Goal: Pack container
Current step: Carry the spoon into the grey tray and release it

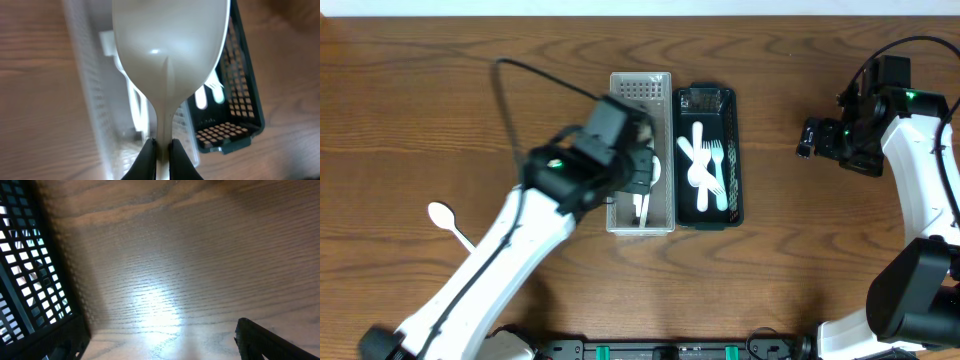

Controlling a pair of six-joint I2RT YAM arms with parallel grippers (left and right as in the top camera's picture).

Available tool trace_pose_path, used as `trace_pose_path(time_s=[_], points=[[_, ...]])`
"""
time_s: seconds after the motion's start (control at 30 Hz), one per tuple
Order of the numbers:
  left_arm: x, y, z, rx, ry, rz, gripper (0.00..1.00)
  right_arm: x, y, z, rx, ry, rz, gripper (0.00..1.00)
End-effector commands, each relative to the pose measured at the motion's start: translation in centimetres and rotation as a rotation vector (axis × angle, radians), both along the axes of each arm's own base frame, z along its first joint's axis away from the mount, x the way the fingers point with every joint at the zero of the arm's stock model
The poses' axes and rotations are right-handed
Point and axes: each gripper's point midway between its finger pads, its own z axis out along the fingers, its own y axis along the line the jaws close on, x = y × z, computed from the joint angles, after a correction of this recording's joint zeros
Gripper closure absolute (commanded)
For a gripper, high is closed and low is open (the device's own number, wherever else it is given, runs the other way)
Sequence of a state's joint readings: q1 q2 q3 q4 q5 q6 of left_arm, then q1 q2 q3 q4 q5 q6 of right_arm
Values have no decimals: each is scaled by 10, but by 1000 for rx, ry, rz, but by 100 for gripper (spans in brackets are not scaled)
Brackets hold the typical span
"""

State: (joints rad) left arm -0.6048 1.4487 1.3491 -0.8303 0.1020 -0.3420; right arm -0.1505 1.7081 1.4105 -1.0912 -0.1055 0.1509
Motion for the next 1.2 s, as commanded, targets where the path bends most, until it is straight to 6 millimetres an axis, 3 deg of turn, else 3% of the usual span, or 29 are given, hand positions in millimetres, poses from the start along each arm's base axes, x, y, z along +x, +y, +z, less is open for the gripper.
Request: trace_pose_path(time_s=[0.0, 0.2, 0.33, 0.43, 0.47, 0.5, 0.63, 0.77, 0.9, 1.0, 1.17], points=[[8, -11, -33, 43, 72, 13, 94, -2, 2, -1, 7, 3, 13, 1], [15, -15, -107, 153, 225, 14, 93, -2, 2, -1, 7, 3, 13, 1], [15, -15, -130, 186, 271, 14, 84, -2, 2, -1, 7, 4, 13, 1], [19, -18, -126, 177, 252, 7, 73, -2, 2, -1, 7, 3, 13, 1], [22, -20, -119, 172, 234, -7, 64, -2, 2, -1, 6, 4, 13, 1], [24, -22, -112, 166, 218, -18, 63, -2, 2, -1, 6, 4, 13, 1], [32, -19, -60, 157, 138, -45, 55, -3, 2, -1, 7, 8, 13, 1], [43, 28, 3, 222, 10, 92, 53, -4, 2, -1, 7, 11, 13, 1], [33, 110, 51, 236, -48, 380, 51, -4, 2, -1, 7, 11, 13, 1], [9, 179, 72, 219, -29, 634, 47, -4, 2, -1, 7, 11, 13, 1], [-33, 273, 84, 183, -17, 995, 36, -4, 2, -2, 6, 11, 21, 1]])
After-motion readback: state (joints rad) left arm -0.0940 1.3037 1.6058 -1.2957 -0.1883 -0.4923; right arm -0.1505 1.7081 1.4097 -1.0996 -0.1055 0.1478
